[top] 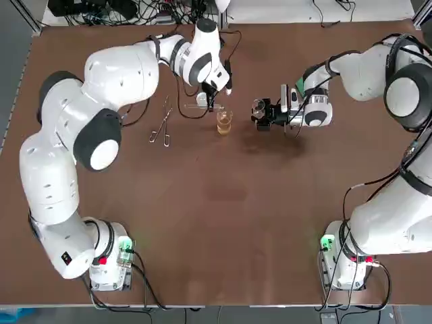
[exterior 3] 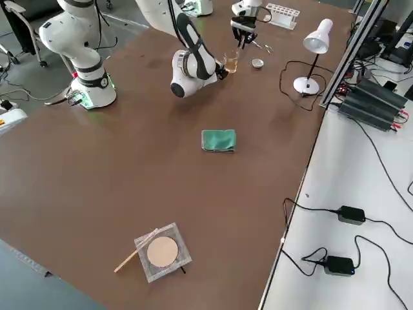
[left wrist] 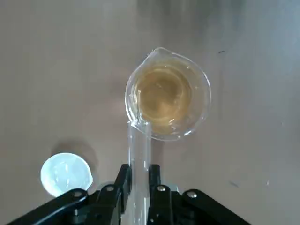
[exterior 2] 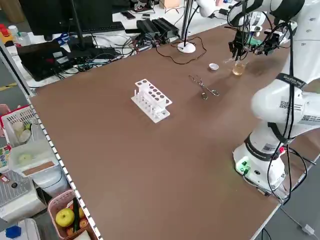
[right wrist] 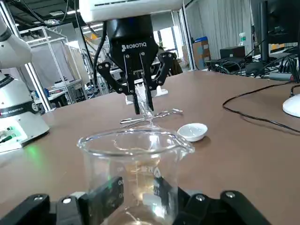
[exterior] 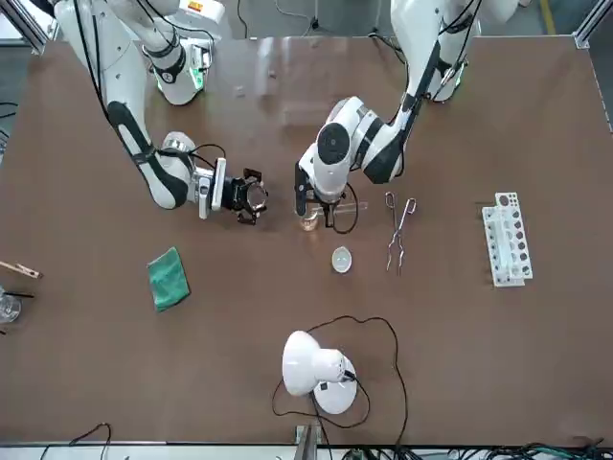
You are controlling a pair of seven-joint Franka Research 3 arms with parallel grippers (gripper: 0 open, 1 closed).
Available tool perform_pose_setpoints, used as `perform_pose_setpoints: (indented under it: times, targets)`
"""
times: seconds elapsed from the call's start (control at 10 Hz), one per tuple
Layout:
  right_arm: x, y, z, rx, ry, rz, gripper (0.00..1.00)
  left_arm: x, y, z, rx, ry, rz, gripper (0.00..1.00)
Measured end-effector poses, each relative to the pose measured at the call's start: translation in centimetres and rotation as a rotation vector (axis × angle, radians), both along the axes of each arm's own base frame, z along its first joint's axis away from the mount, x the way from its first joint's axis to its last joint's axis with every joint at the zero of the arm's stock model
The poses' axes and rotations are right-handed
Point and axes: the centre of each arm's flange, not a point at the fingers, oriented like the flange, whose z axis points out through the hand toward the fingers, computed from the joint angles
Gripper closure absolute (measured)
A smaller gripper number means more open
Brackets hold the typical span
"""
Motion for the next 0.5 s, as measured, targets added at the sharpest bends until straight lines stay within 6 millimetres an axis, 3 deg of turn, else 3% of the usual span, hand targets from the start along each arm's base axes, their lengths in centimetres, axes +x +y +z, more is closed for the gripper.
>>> perform_pose_setpoints:
  times: [0.5]
  targets:
    - [-0.4,0.7,0.01,0.013,0.051,0.008,0.62,-0.37,-0.46,0.78,0.046,-0.014,-0.014,0.79]
